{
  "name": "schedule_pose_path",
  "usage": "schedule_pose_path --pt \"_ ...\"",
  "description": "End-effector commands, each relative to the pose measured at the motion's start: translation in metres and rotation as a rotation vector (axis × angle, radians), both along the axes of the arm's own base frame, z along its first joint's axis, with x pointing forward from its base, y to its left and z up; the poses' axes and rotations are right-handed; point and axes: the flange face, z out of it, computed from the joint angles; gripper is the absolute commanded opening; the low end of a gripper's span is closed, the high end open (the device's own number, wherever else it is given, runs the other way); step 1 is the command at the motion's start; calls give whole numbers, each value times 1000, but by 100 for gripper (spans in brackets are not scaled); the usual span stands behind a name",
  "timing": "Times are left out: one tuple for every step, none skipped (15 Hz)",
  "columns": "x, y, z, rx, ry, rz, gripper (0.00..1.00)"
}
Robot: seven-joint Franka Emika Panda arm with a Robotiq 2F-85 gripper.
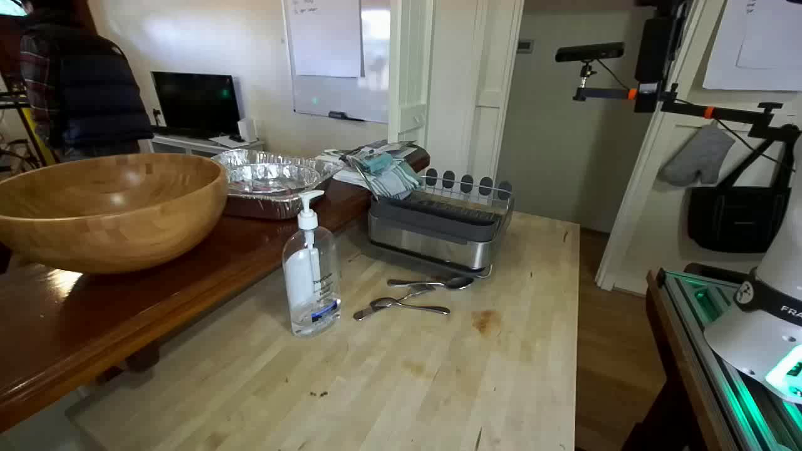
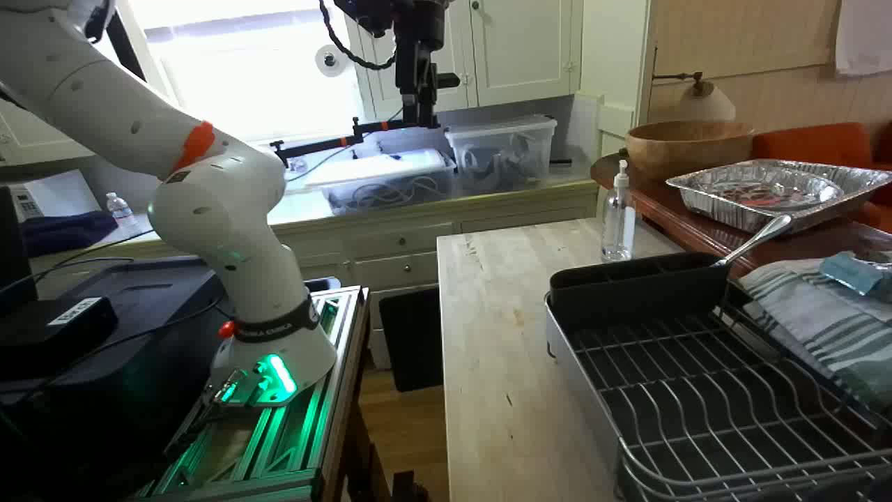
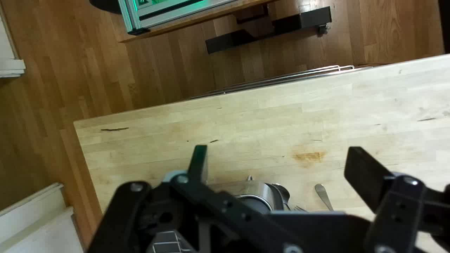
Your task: Remove the silver knife from the dishrack.
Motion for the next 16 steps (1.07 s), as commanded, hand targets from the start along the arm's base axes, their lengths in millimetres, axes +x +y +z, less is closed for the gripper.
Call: schedule_pose_path --pt "0 0 1 0 1 0 100" --pt "0 0 1 0 1 0 100" --pt "0 0 1 0 1 0 100" --pt "0 0 1 0 1 0 100" --pt "0 0 1 0 1 0 100" --pt "0 0 1 0 1 0 100" --pt "0 0 1 0 1 0 100" --pt "0 0 1 0 1 0 100" --pt "-1 2 1 -8 -6 6 100" --pt "5 0 3 -27 -35 -21 100" --pt "9 -3 4 -31 -54 -39 100" --pt "18 -9 5 -21 -66 -57 100" --pt "26 -13 6 -15 -96 -68 100" --pt "38 -20 7 -2 -117 -89 100" --pt "47 -25 7 6 -140 -101 100" --pt "60 -30 7 19 -161 -107 100"
